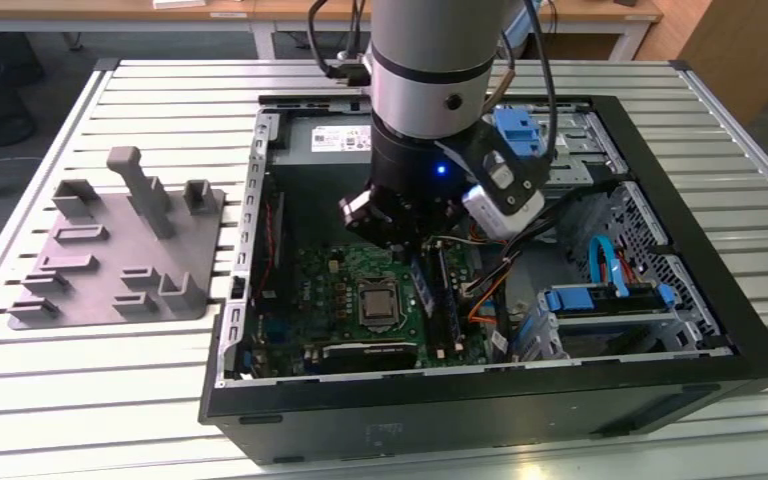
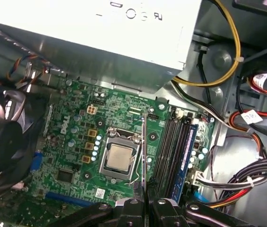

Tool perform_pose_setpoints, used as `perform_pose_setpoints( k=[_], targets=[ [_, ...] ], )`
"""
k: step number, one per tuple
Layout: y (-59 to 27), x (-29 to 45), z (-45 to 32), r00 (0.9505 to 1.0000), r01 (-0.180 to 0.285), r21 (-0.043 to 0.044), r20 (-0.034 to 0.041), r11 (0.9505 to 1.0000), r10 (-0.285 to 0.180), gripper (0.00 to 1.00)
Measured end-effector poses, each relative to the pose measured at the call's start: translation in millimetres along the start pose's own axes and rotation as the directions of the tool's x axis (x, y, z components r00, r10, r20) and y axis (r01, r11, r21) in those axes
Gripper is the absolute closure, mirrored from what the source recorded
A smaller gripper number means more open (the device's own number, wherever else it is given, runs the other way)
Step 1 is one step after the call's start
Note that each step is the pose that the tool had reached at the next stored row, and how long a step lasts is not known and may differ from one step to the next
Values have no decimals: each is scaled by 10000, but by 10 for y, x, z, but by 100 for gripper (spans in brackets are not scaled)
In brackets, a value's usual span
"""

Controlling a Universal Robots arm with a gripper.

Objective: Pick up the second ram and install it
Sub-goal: 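Insert the second ram into the second slot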

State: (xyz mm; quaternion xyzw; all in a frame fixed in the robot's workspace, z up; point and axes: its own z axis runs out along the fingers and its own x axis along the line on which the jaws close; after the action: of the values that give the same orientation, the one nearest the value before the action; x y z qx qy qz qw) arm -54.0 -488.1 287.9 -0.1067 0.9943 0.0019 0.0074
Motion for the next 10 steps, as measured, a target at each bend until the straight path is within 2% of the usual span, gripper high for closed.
perform_pose_setpoints(
  k=[5, 10],
  targets=[
    [0, 0, 4, 9971, -760, 14, 2, 9971, 760, 86],
    [0, 0, 10, 9863, -1651, 29, 5, 9863, 1651, 86]
  ],
)
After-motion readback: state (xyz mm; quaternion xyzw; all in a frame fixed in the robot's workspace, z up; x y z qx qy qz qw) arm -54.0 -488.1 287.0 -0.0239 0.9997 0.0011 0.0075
